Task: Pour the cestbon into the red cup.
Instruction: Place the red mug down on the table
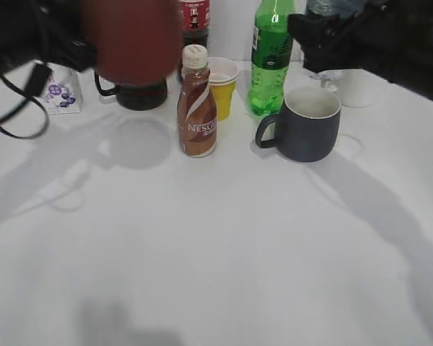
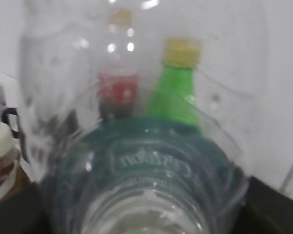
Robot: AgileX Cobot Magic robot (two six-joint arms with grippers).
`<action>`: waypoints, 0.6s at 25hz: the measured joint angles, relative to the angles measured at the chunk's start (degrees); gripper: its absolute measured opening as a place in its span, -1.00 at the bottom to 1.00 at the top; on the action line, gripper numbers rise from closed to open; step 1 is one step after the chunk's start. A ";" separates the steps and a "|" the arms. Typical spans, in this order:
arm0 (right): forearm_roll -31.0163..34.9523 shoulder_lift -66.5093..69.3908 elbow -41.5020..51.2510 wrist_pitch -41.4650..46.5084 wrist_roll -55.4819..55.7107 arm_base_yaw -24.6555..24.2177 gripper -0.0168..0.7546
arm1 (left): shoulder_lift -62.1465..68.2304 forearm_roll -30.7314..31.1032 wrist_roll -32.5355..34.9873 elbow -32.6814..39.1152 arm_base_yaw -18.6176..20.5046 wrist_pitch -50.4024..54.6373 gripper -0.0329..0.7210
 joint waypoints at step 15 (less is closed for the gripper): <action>14.43 -9.36 0.20 19.13 -5.27 -2.28 0.26 | 3.33 -6.44 -0.05 0.08 8.02 7.88 -0.76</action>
